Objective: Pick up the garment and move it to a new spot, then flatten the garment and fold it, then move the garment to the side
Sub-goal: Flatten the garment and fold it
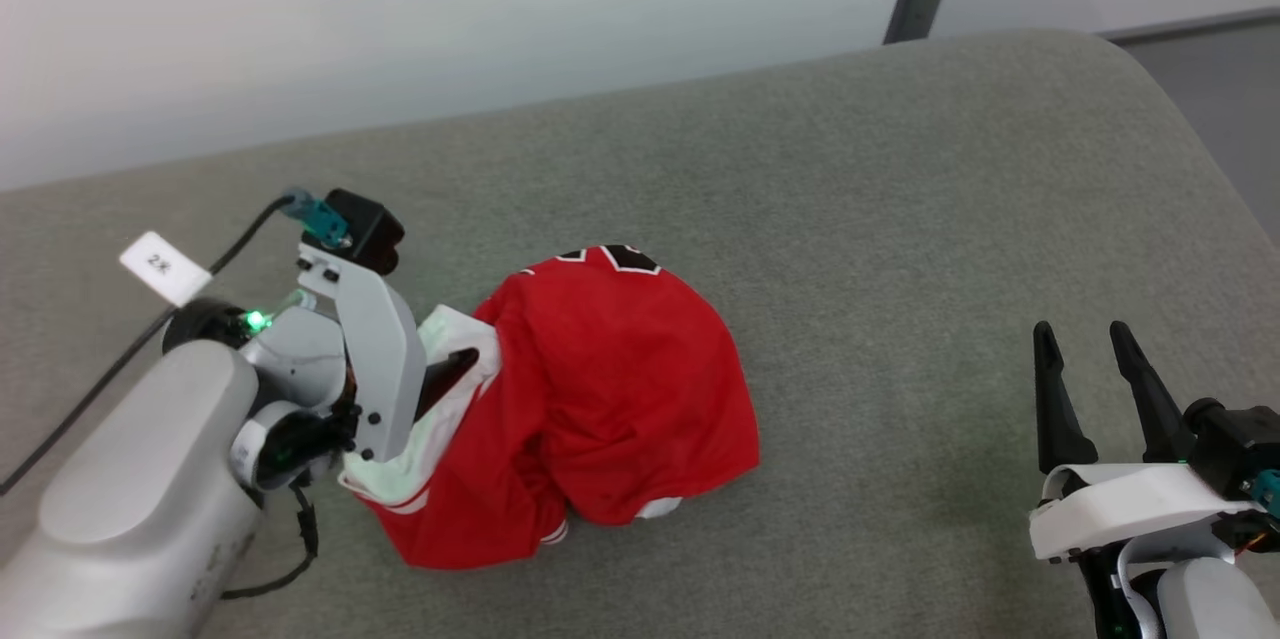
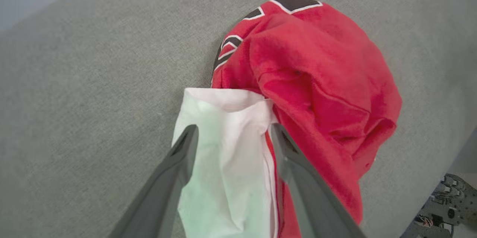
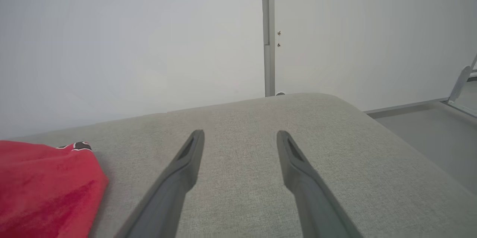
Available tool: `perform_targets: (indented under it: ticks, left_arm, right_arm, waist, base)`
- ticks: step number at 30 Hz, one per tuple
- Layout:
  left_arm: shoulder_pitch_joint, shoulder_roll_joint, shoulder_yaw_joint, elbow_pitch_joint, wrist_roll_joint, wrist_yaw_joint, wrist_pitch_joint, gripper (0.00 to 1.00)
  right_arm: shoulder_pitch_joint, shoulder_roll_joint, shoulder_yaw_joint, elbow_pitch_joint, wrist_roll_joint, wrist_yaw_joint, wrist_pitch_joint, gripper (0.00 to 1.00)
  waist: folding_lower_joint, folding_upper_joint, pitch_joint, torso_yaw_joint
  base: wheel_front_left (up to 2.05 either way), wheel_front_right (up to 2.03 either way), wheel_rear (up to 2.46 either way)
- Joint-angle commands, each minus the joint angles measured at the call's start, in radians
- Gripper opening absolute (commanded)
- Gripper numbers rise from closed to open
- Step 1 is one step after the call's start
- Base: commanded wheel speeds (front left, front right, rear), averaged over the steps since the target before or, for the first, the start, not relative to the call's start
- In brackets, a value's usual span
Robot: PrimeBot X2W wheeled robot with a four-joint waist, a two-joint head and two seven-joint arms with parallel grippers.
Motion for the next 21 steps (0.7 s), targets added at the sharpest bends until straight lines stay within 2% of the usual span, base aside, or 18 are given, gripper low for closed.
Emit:
perform_targets:
  ticks: [1,5,6,7,8,21]
  left_arm:
    - [-0.011,-0.004,-0.008,0.017,-0.005,-0.006,0.006,1.00]
    - [-0.016,-0.005,-0.024,0.050,-0.007,-0.007,0.016,1.00]
    - [-0.018,-0.007,-0.027,0.057,-0.007,-0.007,0.014,0.87]
    - [-0.020,-0.008,-0.033,0.063,-0.004,-0.007,0.014,0.40]
    - [-0.022,-0.007,-0.037,0.066,0.000,-0.007,0.008,0.00]
    - [-0.047,-0.001,-0.015,0.095,-0.027,-0.002,-0.043,0.00]
  right_arm:
    - [-0.010,0.006,0.002,-0.004,0.003,-0.001,-0.004,1.00]
    - [-0.008,0.011,0.002,-0.012,0.001,-0.001,-0.004,1.00]
    - [-0.006,0.012,0.002,-0.013,0.000,-0.001,-0.005,1.00]
    - [-0.005,0.012,0.001,-0.014,0.000,-0.001,-0.005,1.00]
    - [-0.003,0.013,0.001,-0.014,0.000,-0.001,-0.005,1.00]
    - [0.010,0.007,-0.009,-0.020,-0.007,-0.001,-0.005,1.00]
  waist:
    - [0.0000,0.0000,0.014,-0.015]
    - [0.0000,0.0000,0.018,-0.020]
    - [0.0000,0.0000,0.019,-0.020]
    - [0.0000,0.0000,0.019,-0.019]
    - [0.0000,0.0000,0.018,-0.019]
    - [0.0000,0.0000,0.003,0.020]
  base:
    - [0.00,0.00,0.00]
    - [0.00,0.00,0.00]
    - [0.00,0.00,0.00]
    - [0.00,0.00,0.00]
    - [0.00,0.00,0.00]
    - [0.00,0.00,0.00]
